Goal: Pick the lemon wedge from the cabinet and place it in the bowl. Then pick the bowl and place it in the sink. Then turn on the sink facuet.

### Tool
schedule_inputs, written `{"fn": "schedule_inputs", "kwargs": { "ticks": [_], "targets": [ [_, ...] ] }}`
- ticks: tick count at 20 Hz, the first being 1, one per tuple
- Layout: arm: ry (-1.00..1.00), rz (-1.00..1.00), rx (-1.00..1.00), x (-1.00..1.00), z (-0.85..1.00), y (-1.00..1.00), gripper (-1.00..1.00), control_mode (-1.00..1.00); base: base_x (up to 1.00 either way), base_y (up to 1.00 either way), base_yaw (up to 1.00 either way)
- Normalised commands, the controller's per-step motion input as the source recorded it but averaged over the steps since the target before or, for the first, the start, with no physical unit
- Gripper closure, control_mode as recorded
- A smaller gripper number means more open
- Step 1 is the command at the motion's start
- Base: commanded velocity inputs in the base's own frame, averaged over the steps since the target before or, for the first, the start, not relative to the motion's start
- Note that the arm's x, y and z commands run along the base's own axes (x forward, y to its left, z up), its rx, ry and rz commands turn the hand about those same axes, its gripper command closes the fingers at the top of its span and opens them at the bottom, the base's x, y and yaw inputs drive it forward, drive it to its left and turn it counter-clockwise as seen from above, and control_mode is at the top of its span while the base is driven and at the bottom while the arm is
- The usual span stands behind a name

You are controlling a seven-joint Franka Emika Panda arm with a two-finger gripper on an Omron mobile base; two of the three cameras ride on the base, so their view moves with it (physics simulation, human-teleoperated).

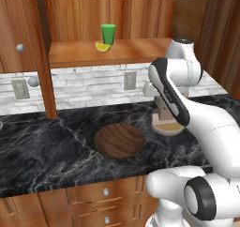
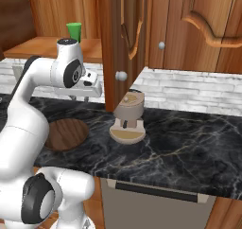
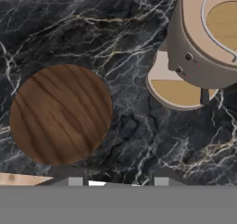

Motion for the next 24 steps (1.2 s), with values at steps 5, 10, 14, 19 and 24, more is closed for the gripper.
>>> {"fn": "schedule_inputs", "kwargs": {
  "ticks": [5, 10, 14, 19, 24],
  "targets": [
    [-0.02, -0.02, 0.00, -0.20, 0.00, -0.01, -1.00, -1.00, 0.00, 0.00, 0.00],
    [-0.31, -0.01, 0.02, -0.51, 0.51, 0.41, -1.00, -1.00, 0.00, 0.00, 0.00],
    [-0.29, -0.09, 0.06, -0.13, 0.62, 0.59, -1.00, -1.00, 0.00, 0.00, 0.00],
    [-0.12, -0.11, 0.02, 0.02, 0.66, 0.63, -1.00, -1.00, 0.00, 0.00, 0.00],
    [0.00, -0.03, 0.01, 0.01, 0.64, 0.32, -1.00, -1.00, 0.00, 0.00, 0.00]
  ]
}}
